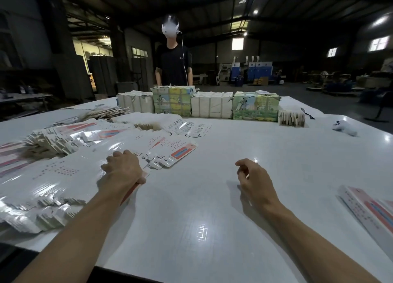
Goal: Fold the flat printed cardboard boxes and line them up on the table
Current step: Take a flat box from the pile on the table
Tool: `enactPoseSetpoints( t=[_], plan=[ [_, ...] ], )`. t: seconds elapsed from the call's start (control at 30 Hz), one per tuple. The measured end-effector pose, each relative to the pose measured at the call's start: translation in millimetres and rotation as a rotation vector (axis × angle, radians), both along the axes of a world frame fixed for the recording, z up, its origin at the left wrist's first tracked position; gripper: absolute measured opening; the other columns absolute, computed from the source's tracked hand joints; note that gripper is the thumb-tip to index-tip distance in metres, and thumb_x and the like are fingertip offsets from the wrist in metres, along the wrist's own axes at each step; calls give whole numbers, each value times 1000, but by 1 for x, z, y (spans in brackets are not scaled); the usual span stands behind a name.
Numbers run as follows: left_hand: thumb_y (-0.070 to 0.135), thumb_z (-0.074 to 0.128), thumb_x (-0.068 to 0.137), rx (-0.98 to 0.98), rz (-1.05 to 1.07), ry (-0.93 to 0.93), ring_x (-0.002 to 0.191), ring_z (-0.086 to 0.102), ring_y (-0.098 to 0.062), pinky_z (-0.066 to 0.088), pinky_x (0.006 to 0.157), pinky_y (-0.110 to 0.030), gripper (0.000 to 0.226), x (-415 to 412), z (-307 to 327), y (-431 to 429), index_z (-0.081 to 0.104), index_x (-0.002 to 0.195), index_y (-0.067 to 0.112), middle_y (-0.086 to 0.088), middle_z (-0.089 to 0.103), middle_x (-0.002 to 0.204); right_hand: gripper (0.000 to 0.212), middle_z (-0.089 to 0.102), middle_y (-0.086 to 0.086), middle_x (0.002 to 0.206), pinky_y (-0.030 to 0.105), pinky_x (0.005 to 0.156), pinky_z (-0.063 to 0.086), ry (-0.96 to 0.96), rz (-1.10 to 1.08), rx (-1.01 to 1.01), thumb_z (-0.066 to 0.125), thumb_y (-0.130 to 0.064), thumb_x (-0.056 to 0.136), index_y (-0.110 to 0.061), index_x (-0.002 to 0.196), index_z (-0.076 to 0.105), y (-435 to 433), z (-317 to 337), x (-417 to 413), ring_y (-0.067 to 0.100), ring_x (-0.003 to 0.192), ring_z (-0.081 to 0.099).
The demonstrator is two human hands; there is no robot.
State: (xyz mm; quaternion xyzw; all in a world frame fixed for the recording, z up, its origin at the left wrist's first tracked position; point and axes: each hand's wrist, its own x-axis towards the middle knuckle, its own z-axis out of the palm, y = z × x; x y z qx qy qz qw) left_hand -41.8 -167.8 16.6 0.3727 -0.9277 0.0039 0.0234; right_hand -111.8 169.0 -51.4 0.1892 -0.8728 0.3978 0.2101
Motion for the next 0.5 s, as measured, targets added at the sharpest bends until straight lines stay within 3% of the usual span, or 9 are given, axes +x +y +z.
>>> enactPoseSetpoints(
  t=[0.1,0.27,0.5],
  plan=[
    [55,89,75,-15,-26,-17,132,47,-37,45,105,-43,100,0,3,-5,38,145,5,-18,48,142,28,66,-6,97,40,87,56,-16,22,-17,51,-8,103,-16,124,67,1,1,3,14,88,59],
    [53,96,66,48,-62,39,127,52,-42,49,101,-47,118,5,8,-13,25,147,5,-25,46,137,33,64,-6,96,49,86,59,-43,58,-45,51,-1,100,-13,127,65,2,3,6,18,88,59],
    [41,92,76,0,-179,133,112,61,-37,52,86,-41,76,9,21,-18,49,129,8,-17,51,125,34,63,-9,94,50,87,58,-58,61,-63,52,1,98,-12,126,66,1,4,6,15,85,58]
  ],
)
